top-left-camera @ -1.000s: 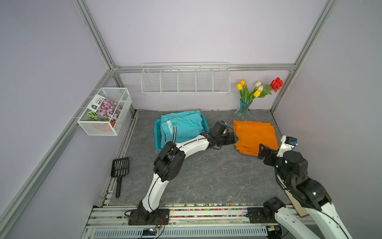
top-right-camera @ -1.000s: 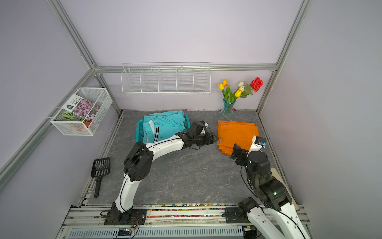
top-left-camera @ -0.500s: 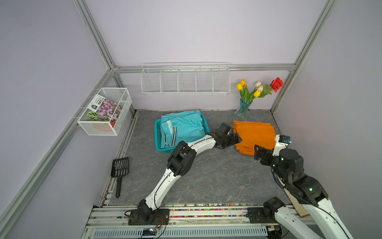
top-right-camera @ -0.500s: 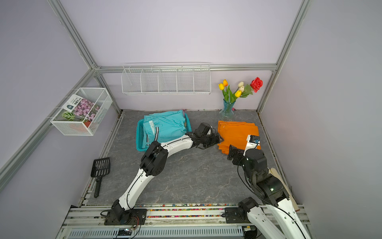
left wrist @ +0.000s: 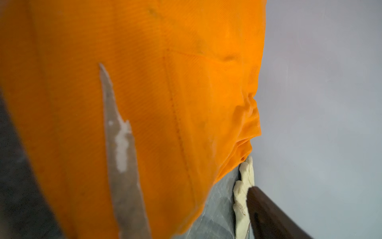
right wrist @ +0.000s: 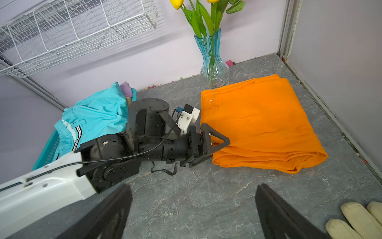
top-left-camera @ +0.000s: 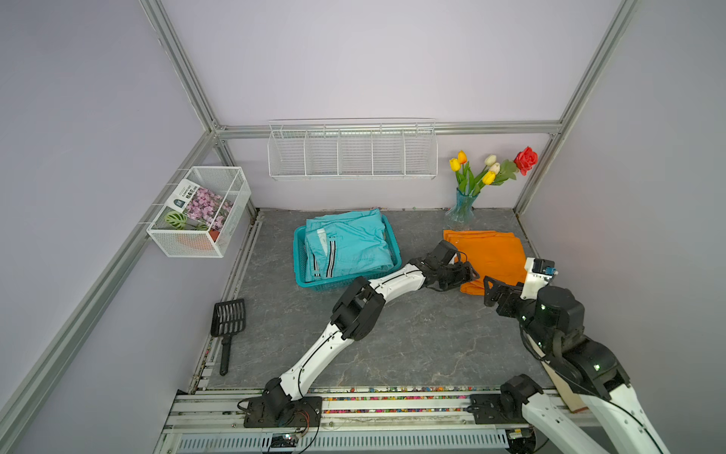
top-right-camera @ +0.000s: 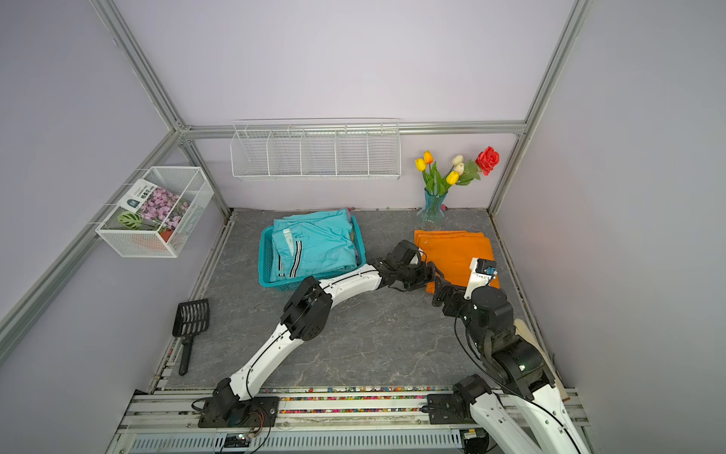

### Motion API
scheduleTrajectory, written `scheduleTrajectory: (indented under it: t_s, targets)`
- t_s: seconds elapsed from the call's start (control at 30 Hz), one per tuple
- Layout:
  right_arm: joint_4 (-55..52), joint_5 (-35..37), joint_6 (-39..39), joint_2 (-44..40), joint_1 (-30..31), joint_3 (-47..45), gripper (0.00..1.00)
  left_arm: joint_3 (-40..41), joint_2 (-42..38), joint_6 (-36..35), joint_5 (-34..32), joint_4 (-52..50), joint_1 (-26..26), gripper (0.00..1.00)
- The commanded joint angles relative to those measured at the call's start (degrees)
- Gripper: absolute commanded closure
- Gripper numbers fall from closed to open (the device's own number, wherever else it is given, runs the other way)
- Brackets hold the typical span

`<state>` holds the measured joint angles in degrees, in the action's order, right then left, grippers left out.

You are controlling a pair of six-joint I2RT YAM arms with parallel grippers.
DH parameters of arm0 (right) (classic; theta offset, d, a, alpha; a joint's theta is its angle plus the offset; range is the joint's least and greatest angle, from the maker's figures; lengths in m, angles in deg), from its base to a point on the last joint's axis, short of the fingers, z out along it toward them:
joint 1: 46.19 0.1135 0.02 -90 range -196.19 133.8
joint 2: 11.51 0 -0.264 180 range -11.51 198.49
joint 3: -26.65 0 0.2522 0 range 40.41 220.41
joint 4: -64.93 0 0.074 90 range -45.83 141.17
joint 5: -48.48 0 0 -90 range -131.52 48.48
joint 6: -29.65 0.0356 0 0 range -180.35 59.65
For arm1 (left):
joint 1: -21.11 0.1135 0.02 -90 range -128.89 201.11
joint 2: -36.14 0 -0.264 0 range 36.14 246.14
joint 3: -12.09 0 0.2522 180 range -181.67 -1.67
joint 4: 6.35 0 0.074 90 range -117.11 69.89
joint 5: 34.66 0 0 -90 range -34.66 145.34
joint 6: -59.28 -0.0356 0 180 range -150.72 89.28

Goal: Put the folded long pants in the basket
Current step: Move the long pant to the center of the board.

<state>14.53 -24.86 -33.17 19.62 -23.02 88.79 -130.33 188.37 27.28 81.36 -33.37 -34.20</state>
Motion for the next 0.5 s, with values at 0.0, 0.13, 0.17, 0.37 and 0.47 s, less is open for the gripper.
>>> scheduleTrajectory:
  t_s: [0.0, 0.13, 0.17, 0.37, 0.47]
  targets:
    - [0.10, -0.41, -0.41, -0.33, -0.09, -0.47, 0.02, -0.22, 4.96, 1.52, -1.08, -6.41, 0.23, 0.35]
    - [0.94, -0.79, -0.62, 0.27, -0.05, -0.74, 0.02, 1.08, 3.98, 0.49, -2.43, -7.50, 0.62, 0.87]
    - [1.17, -0.86, -0.55, 0.54, -0.13, -0.86, 0.02, 2.16, 2.98, 0.14, -3.44, -7.82, 0.61, 1.00]
    - [2.02, -1.54, -0.22, 2.40, -0.15, -1.27, 0.02, 17.54, -7.43, -0.96, -5.29, -1.41, 0.55, 1.00]
    - [1.64, -1.05, 0.62, 3.29, -0.14, -1.10, 0.02, 31.12, -16.71, -1.71, -7.77, 3.06, 0.46, 1.00]
